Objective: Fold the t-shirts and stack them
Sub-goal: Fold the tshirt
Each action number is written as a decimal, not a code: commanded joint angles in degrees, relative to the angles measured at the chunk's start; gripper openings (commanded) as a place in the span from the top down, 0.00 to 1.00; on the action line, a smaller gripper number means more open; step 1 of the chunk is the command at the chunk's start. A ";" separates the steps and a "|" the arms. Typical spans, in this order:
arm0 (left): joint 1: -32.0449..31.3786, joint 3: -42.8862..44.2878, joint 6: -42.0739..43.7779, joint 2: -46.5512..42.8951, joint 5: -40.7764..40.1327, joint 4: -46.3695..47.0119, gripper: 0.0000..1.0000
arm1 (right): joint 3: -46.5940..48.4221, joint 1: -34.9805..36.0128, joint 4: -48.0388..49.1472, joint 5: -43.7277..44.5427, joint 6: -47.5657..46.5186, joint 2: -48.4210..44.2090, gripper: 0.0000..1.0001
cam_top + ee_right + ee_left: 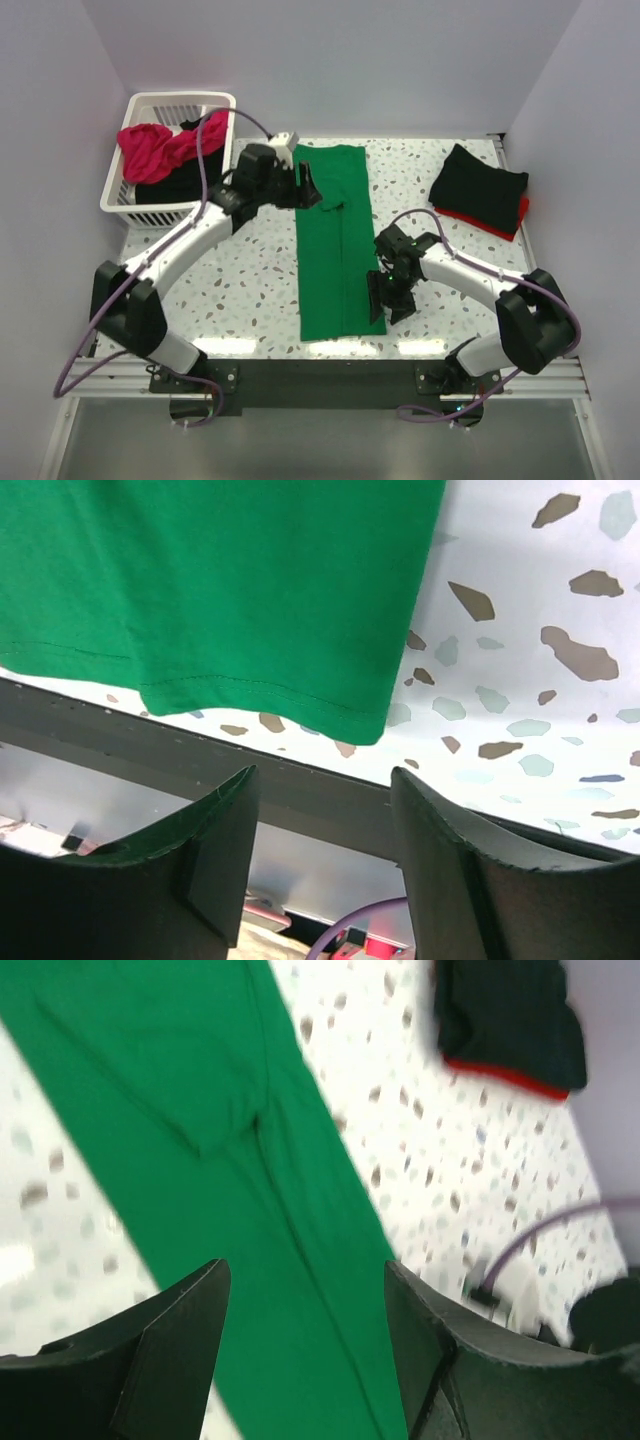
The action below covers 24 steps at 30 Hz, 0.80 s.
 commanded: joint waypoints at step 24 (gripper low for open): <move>-24.56 -46.63 -26.96 -18.53 -3.73 -4.50 0.35 | -3.16 0.22 6.75 1.58 -3.62 5.06 0.56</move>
